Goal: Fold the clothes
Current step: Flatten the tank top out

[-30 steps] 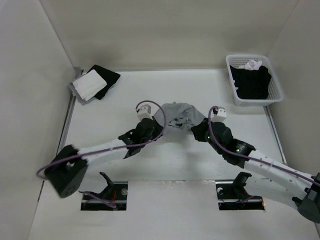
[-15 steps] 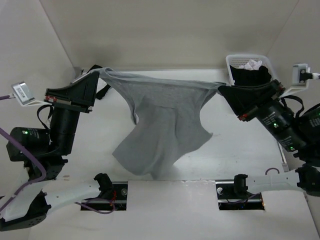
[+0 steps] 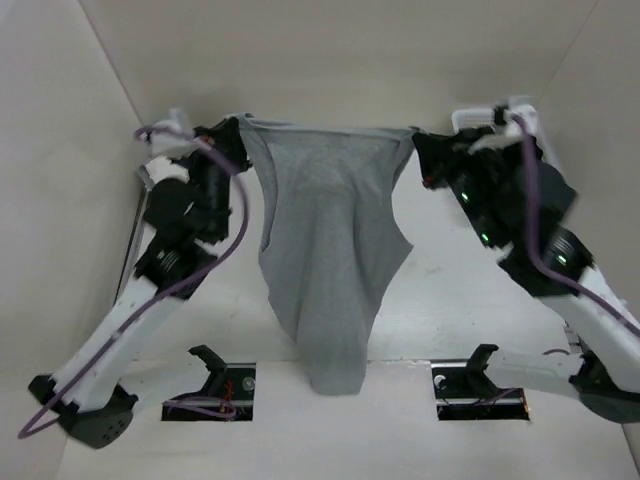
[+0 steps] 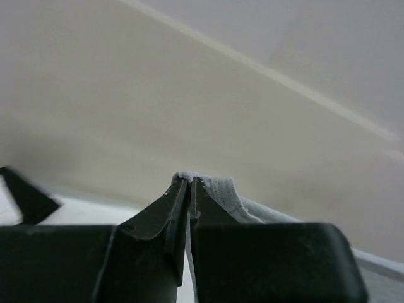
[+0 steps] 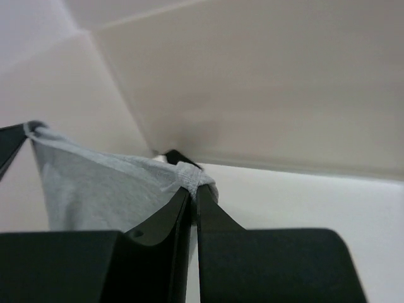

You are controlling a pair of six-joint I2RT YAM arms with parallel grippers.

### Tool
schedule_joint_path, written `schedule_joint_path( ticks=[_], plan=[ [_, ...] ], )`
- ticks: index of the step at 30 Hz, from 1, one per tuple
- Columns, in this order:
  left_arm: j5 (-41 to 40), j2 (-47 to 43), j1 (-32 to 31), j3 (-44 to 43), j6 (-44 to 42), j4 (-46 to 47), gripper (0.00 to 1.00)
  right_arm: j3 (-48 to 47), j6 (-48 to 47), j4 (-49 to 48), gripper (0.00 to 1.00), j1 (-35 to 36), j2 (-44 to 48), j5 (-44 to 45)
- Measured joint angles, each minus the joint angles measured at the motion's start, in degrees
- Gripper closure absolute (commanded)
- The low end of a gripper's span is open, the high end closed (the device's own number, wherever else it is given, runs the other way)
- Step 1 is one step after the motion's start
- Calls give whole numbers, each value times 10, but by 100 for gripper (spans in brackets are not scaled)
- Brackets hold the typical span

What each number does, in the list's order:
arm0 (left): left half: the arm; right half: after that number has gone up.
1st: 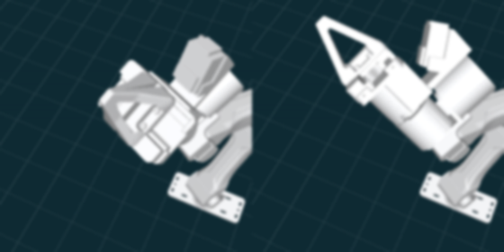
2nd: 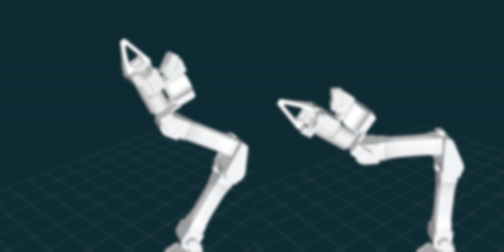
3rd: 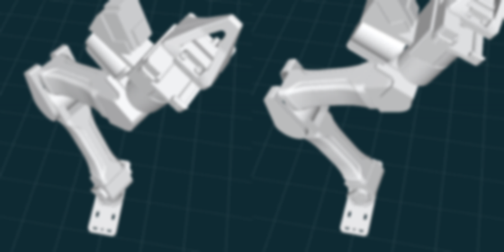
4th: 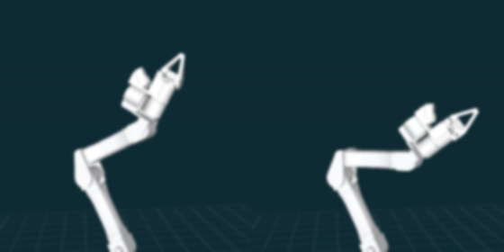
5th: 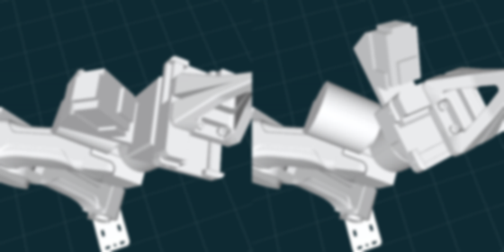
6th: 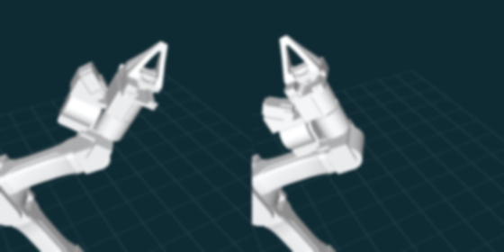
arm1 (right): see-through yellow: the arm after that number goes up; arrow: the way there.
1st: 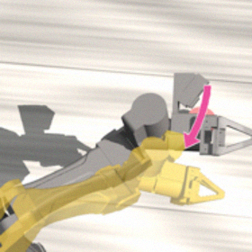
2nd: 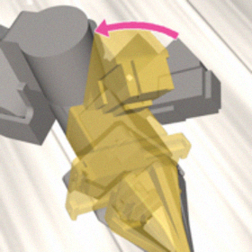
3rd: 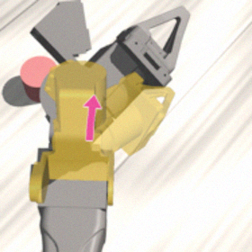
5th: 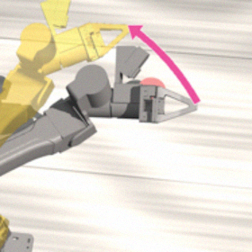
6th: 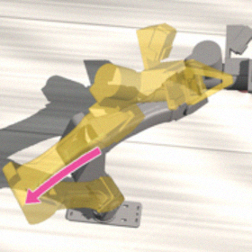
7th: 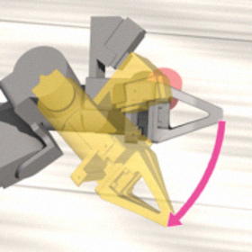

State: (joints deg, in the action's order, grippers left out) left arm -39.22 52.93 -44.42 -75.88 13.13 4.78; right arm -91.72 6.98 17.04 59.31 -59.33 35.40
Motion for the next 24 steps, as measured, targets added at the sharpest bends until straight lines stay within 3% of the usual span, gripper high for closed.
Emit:
schedule_joint_path(
  ticks=[2, 3, 5, 6, 7, 9, 10, 12, 14, 17, 18, 21, 23, 24],
  plan=[
    [22, 78, 87, 21, 24, 3, 99, 14, 47, -3, 99, -148, -59, -96],
    [50, 161, 143, 19, 46, -2, 99, 14, 68, -10, 99, -212, -105, -137],
    [81, 279, 197, -23, 67, -25, 96, -19, 104, 4, 100, -290, -223, -203],
    [94, 344, 218, -65, 74, -26, 92, -52, 114, 3, 100, -313, -268, -217],
    [100, 419, 237, -113, 78, -43, 79, -134, 134, 7, 99, -345, -381, -247],
    [114, 519, 254, -185, 81, -65, 66, -203, 150, 32, 87, -367, -466, -263],
    [121, 567, 262, -229, 83, -91, 60, -293, 166, 61, 70, -384, -555, -276],
    [134, 606, 268, -267, 85, -121, 56, -354, 188, 77, 55, -402, -624, -283],
    [140, 591, 265, -245, 93, -123, 57, -348, 201, 106, 56, -418, -637, -286],
    [142, 455, 238, -51, 127, -78, 65, -148, 212, 54, 89, -421, -524, -288],
    [142, 395, 226, 34, 144, -54, 66, -40, 222, 9, 97, -411, -461, -287],
    [145, 263, 191, 234, 196, -9, 62, 223, 252, -78, 95, -359, -295, -288],
    [149, 226, 189, 333, 223, 5, 58, 333, 277, -120, 83, -328, -238, -291],
    [155, 226, 194, 372, 234, 6, 56, 397, 291, -151, 69, -314, -214, -293]
  ],
)
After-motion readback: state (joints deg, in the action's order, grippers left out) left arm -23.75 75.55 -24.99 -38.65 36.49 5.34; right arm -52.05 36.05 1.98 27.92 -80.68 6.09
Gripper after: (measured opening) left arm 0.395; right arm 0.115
